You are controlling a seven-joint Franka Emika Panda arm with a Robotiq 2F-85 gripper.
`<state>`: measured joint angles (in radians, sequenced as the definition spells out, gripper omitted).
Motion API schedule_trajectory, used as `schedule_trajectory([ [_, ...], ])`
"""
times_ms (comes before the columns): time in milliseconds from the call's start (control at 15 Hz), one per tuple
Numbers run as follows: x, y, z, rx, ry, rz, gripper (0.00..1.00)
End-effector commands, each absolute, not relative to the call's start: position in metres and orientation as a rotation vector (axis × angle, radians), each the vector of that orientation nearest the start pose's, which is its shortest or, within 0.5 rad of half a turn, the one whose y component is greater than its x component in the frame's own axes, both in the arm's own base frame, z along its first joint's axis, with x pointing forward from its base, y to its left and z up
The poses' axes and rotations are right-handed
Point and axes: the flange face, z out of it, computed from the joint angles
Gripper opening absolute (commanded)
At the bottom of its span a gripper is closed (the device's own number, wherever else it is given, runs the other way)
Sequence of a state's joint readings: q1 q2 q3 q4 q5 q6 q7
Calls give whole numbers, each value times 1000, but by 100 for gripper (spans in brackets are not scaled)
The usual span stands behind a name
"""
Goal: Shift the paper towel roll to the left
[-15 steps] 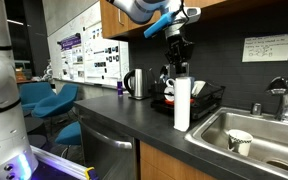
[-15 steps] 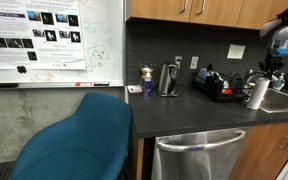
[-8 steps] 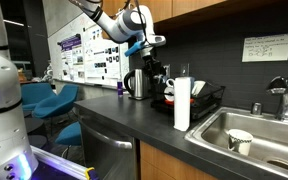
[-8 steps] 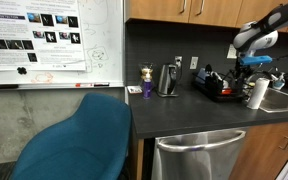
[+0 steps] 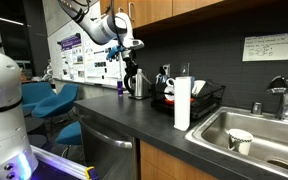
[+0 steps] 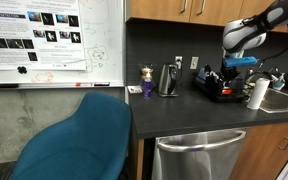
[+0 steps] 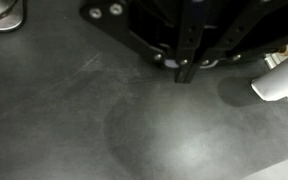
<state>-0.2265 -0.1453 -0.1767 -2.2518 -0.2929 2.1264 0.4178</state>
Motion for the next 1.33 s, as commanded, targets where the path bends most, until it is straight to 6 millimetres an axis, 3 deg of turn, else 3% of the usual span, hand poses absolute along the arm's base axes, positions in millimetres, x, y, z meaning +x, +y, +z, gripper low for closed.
schedule_trajectory([
  [0,425,-192,442,-3173,1141,-10,0],
  [200,399,-190,450,-3175,1202,-11,0],
  [667,352,-221,463,-3197,1298,-45,0],
  [933,334,-264,461,-3260,1309,-101,0],
  [1267,312,-333,462,-3275,1342,-242,0],
])
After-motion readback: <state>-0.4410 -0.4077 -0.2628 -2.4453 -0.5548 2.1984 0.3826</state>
